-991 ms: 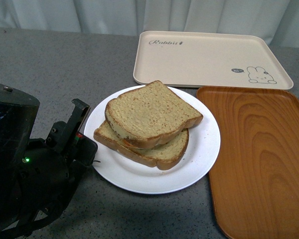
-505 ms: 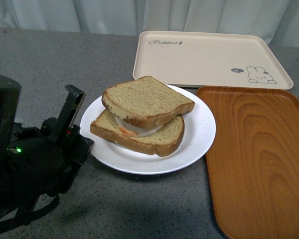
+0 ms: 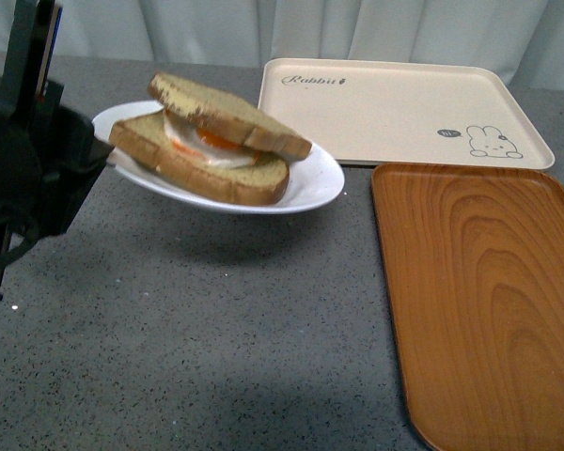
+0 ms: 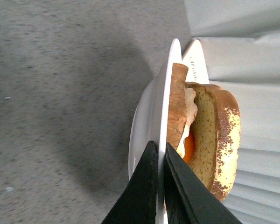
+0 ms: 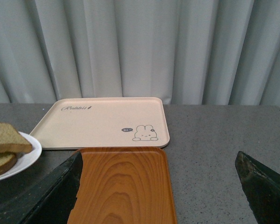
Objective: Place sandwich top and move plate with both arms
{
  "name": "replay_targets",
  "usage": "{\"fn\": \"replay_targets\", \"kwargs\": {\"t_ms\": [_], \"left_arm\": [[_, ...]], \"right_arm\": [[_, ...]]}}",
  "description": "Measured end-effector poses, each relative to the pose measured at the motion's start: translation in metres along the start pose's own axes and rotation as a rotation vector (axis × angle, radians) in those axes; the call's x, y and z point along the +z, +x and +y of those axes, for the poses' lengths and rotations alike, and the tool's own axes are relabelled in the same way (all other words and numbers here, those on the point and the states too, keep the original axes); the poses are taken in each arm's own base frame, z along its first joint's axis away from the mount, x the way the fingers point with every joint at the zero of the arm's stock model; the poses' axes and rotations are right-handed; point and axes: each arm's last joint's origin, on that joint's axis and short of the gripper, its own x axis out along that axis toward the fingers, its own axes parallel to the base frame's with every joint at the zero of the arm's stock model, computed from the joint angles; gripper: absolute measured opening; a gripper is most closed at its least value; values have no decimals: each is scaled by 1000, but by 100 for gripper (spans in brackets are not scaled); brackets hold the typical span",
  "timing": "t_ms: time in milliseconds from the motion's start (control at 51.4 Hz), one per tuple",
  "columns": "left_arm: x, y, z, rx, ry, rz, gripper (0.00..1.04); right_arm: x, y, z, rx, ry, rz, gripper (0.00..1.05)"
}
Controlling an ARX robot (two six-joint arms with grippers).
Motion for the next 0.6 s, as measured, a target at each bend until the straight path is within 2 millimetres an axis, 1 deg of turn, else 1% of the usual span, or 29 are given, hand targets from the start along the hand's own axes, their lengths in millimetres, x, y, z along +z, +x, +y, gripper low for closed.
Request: {"fn": "replay_targets", "kwargs": {"t_ms": [117,253,428,525,603], "left_arm": [[1,15,-30,-62,-3,1,4],[-3,29,-50,-88,0,7,4],[-9,47,-61,-78,9,17,4],[-13,65,-65,-62,13,20,4],[-10,80,-65,-38,15,11,4]], "right_arm": [[0,0,0,0,0,0,96],[0,0,0,0,0,0,96],[0,0,0,0,0,0,96],[0,0,0,0,0,0,96],[0,0,0,0,0,0,96]]}}
